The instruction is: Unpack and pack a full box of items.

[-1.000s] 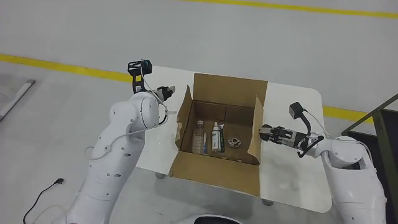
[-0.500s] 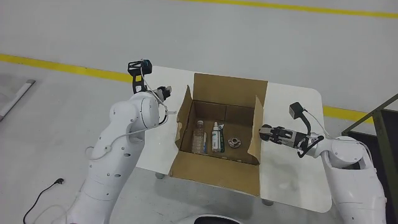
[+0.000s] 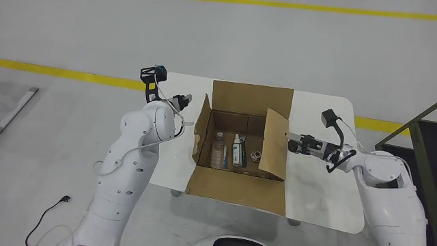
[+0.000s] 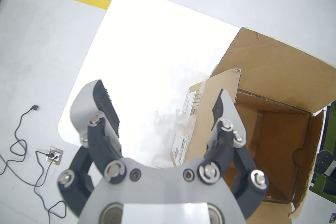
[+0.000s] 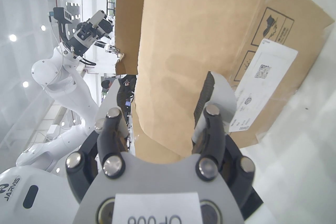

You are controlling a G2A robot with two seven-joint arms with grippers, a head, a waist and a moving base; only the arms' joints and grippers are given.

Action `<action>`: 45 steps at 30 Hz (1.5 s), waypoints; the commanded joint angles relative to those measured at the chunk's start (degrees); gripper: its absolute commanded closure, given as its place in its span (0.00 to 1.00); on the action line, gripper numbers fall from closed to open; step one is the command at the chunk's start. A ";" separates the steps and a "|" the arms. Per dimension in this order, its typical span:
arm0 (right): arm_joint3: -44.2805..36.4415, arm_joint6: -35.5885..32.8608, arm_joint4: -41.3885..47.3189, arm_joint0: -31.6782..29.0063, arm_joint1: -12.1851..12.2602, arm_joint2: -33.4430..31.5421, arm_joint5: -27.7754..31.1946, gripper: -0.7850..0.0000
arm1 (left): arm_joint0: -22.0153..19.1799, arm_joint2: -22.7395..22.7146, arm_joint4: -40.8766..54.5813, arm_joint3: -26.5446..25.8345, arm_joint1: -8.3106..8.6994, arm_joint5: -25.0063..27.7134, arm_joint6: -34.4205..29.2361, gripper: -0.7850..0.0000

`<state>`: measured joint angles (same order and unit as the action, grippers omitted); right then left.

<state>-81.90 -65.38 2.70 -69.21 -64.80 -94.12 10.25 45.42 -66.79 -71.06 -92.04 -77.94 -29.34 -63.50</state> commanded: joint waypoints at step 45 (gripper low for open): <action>-13.06 36.85 -36.23 -9.49 -0.20 11.13 4.23 1.00 | 14.76 -0.03 -15.78 -4.31 2.98 37.13 24.64 1.00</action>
<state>-95.01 -28.35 -34.15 -78.74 -65.01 -82.86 14.57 59.60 -66.85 -84.64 -96.53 -75.20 5.50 -41.15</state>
